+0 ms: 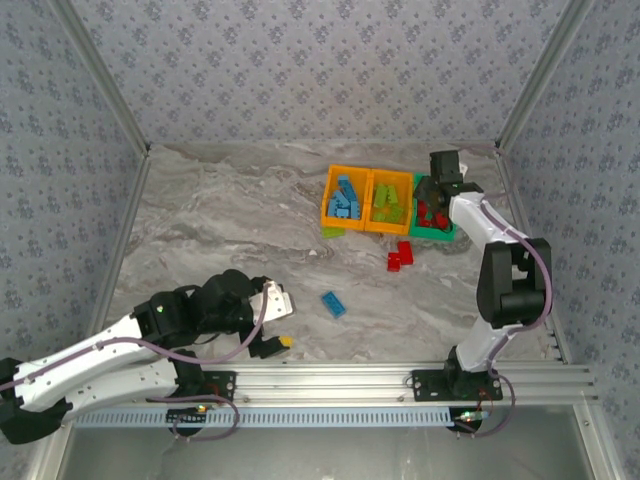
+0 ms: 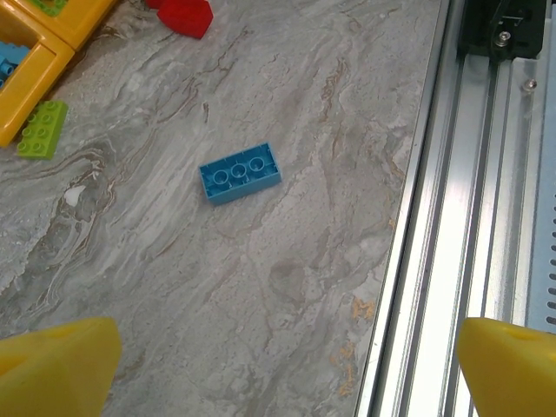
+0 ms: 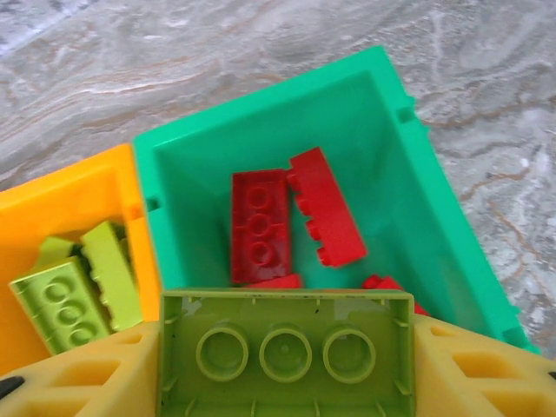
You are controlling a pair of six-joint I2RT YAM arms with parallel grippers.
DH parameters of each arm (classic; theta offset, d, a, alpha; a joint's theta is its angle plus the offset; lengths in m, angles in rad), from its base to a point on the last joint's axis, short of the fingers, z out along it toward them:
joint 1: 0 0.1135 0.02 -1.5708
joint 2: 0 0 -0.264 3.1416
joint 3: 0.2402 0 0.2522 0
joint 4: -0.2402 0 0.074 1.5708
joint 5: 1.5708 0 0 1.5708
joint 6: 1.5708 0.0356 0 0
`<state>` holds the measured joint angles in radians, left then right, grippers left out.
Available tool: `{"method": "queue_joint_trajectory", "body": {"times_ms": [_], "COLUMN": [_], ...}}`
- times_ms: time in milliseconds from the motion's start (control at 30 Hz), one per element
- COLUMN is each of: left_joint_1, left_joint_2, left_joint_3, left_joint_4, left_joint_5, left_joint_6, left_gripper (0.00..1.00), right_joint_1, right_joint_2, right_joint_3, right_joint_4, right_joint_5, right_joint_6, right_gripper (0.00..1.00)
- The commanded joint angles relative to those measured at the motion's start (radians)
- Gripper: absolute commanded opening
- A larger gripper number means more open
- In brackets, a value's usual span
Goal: Sort the legos into containers by color
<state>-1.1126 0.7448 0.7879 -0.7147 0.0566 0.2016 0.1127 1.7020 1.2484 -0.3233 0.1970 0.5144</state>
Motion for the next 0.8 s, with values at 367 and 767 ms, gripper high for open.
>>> {"method": "queue_joint_trajectory", "body": {"times_ms": [367, 767], "left_joint_1": [0.029, 0.029], "left_joint_2": [0.010, 0.021], "left_joint_3": [0.010, 0.011], "left_joint_4": [0.004, 0.005], "left_joint_5": [0.035, 0.042], "left_joint_6": [-0.002, -0.004], "left_gripper": [0.99, 0.99], "right_joint_1": [0.140, 0.194], "right_joint_2": [0.304, 0.246], "right_joint_3": [0.412, 0.493], "right_joint_4": [-0.217, -0.334], "right_joint_5": [-0.056, -0.010], "right_joint_6": [-0.115, -0.152], "right_gripper": [0.53, 0.86]}}
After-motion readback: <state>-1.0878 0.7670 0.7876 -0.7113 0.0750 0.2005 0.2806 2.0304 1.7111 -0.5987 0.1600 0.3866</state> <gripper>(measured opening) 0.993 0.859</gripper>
